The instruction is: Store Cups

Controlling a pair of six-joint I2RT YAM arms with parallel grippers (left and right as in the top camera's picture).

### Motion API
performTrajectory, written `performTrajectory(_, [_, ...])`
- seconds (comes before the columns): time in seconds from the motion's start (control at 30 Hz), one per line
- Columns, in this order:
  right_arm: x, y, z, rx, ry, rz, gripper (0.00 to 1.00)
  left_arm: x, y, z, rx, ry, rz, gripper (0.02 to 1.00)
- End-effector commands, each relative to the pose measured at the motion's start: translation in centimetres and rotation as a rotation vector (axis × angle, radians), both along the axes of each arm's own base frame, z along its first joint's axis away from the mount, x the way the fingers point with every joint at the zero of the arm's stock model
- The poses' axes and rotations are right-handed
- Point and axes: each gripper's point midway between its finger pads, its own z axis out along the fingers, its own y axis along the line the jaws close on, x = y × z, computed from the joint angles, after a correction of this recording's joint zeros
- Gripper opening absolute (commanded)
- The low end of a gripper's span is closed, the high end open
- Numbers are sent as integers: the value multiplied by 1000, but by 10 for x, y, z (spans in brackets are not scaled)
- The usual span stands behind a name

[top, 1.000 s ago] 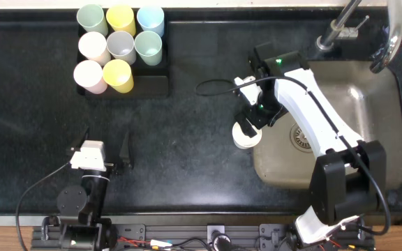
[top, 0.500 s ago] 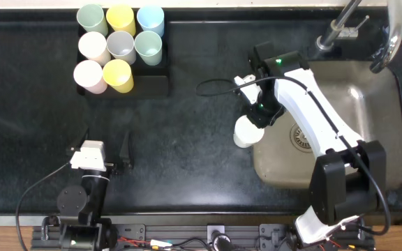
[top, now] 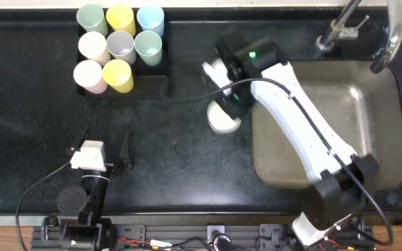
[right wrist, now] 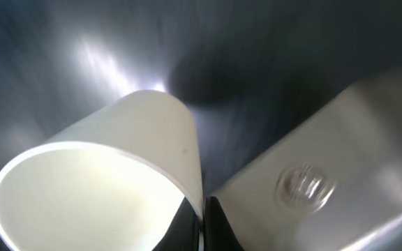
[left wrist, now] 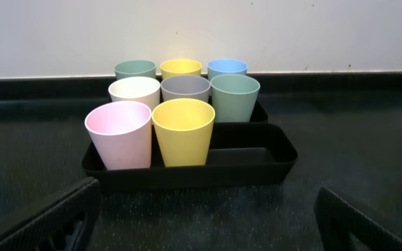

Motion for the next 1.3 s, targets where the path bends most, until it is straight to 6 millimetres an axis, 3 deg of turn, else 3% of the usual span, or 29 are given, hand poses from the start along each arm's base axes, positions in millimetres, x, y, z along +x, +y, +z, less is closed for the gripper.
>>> performTrajectory(0.03, [26,33,66,130,-160,-51,45,0,1,0,21,-8,2,1000])
performTrajectory(0.13, [37,55,78,153,-183,-54,42,0,1,0,21,-8,3,1000])
performTrajectory(0.27, [54,84,73,140,-213,-62,45,0,1,0,21,-8,3,1000])
performTrajectory(0.57, [55,151,25,120,-189,27,42,0,1,0,21,-8,3,1000])
performTrajectory(0.73, [66,164,14,154,-191,-36,42,0,1,0,21,-8,3,1000])
performTrajectory(0.93, [80,160,10,166,-202,-67,45,0,1,0,21,-8,3,1000])
performTrajectory(1.17, [84,159,-26,109,-146,-68,42,0,1,0,21,-8,2,998])
performTrajectory(1.3, [85,160,-32,105,-140,-68,42,0,1,0,21,-8,3,1000])
